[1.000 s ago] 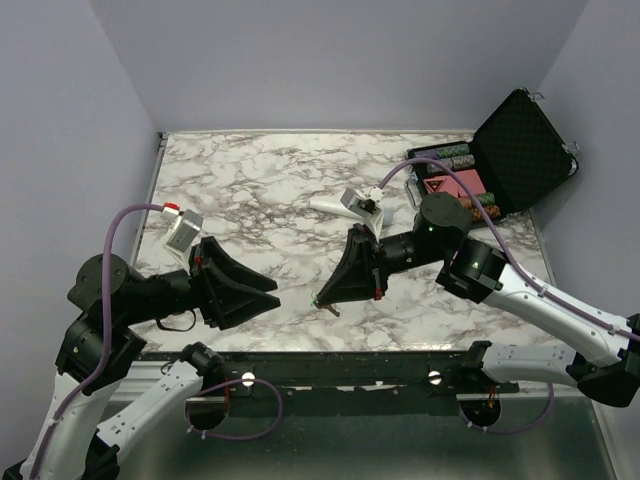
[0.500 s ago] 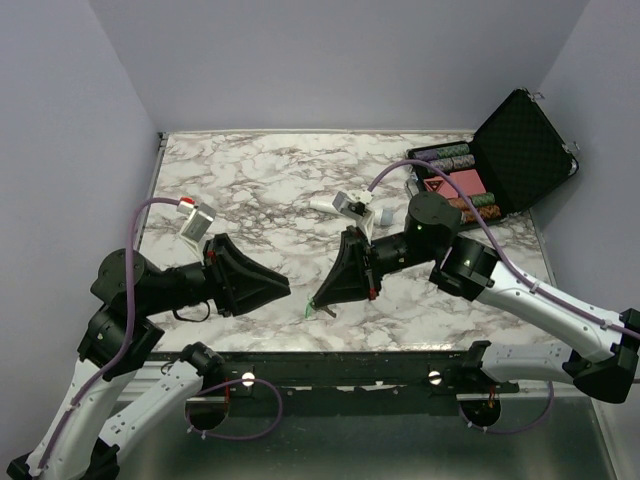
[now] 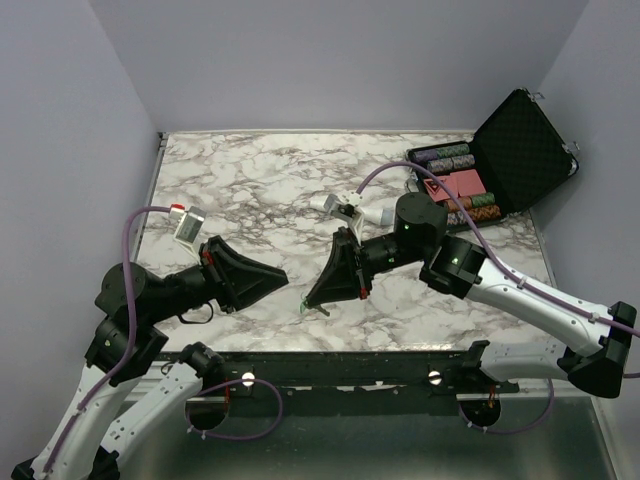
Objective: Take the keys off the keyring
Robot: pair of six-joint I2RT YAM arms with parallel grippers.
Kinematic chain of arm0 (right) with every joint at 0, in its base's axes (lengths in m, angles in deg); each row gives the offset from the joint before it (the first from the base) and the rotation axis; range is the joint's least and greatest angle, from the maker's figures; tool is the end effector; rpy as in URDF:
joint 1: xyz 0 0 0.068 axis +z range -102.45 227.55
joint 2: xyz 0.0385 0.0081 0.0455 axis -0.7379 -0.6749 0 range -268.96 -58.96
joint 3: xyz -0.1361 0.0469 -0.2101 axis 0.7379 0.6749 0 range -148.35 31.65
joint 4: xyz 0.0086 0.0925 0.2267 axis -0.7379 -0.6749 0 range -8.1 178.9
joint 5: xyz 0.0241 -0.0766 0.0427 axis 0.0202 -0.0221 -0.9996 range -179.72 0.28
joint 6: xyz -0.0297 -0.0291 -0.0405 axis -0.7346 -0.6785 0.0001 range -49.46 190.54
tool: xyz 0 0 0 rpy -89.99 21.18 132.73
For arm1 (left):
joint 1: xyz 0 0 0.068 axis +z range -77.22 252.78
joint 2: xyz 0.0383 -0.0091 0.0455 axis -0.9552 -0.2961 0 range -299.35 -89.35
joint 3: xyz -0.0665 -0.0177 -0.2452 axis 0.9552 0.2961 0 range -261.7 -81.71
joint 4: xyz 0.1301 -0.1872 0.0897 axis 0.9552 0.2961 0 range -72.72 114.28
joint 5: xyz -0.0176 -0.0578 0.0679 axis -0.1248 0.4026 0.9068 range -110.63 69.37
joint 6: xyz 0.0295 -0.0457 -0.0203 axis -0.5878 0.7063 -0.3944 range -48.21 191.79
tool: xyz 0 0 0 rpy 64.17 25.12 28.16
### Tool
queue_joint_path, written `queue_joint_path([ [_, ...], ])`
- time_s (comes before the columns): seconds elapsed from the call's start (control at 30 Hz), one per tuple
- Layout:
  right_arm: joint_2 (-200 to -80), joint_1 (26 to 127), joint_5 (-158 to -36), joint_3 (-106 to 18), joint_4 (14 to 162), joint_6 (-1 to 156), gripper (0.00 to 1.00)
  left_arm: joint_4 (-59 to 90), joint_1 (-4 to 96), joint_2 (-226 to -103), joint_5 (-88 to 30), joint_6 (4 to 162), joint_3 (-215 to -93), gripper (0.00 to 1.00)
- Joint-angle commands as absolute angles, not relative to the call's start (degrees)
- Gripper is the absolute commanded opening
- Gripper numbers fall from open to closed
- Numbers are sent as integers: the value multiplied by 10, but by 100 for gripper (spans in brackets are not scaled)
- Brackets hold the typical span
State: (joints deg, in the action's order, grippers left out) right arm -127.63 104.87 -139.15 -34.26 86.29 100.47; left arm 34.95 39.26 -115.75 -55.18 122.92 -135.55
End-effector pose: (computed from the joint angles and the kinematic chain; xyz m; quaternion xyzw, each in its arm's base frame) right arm 0.1146 0.2371 0.3815 -0.4325 0.5860 0.6457 0.2294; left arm 0.0546 -0.0644 0.3989 0.1302 0.6428 -0.6331 0.4111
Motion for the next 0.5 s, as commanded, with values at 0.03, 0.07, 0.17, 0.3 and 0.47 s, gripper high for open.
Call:
queue_joint_path([
  [0.03,-1278,1052,-1403,-337,907,1007,1,322,389,-1147,-547,1236,-1344,33],
  [0.07,-1276,1052,-1402,-336,910,1009,1,325,389,-1147,-550,1234,-1343,33],
  [0.17,-1272,1052,-1394,-332,918,1015,1,330,389,-1143,-556,1232,-1335,33],
  [0.3,-1275,1053,-1390,-338,924,1017,1,338,385,-1141,-562,1225,-1329,33],
  [0.47,-1282,1052,-1372,-344,915,1023,1,321,381,-1148,-572,1225,-1312,32],
])
